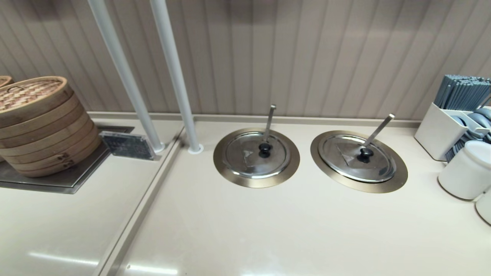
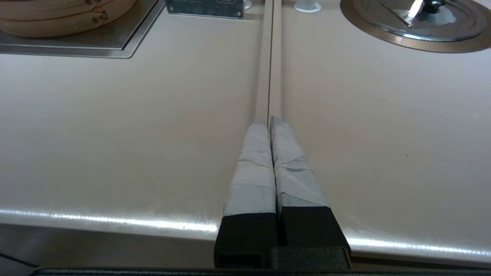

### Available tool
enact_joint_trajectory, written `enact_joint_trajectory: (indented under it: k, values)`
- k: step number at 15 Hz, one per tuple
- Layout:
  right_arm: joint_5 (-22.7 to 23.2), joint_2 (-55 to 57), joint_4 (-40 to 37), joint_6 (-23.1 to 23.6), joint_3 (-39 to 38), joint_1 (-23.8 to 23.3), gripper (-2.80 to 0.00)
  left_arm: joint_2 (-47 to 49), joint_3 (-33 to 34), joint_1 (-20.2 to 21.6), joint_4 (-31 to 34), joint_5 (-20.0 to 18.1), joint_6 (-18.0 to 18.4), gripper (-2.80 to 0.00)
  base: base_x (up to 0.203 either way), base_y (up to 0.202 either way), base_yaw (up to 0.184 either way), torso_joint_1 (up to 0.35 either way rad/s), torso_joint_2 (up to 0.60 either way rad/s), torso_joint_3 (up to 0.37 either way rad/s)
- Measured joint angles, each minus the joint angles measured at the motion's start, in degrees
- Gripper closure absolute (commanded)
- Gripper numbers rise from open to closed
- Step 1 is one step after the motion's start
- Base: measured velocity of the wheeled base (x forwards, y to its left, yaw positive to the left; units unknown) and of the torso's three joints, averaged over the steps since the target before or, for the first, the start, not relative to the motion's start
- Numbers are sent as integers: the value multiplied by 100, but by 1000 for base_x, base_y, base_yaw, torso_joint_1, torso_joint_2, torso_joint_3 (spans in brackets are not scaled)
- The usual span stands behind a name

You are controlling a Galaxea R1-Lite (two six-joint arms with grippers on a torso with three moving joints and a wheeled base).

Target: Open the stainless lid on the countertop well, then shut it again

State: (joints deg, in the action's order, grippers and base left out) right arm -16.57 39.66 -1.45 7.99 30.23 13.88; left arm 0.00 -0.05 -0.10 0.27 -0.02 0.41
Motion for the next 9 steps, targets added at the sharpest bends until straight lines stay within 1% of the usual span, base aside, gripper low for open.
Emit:
enact_joint_trajectory:
  k: [1, 3, 4, 6, 7, 9]
  values:
    - [-88, -537, -398, 70, -17, -115, 0, 0, 0, 0, -2, 2, 2, 0, 0, 0, 0, 0, 0, 0]
    - [-161, -1455, -1127, 159, -55, -502, 0, 0, -2, 0, -2, 2, 2, 0, 0, 0, 0, 0, 0, 0]
    - [-193, -1777, -1399, 100, -131, -671, 0, 0, -2, 0, 0, 2, 2, 0, 0, 0, 0, 0, 0, 0]
    - [-274, -2141, -1589, -341, -377, -798, 0, 0, -2, 0, 0, 2, 2, 0, 0, 0, 0, 0, 0, 0]
    - [-275, -2238, -1605, -388, -450, -848, 0, 0, -2, 0, 0, 2, 2, 0, 0, 0, 0, 0, 0, 0]
    - [-209, -2351, -1607, -203, -399, -1089, 0, 0, -2, 0, 0, 2, 2, 0, 0, 0, 0, 0, 0, 0]
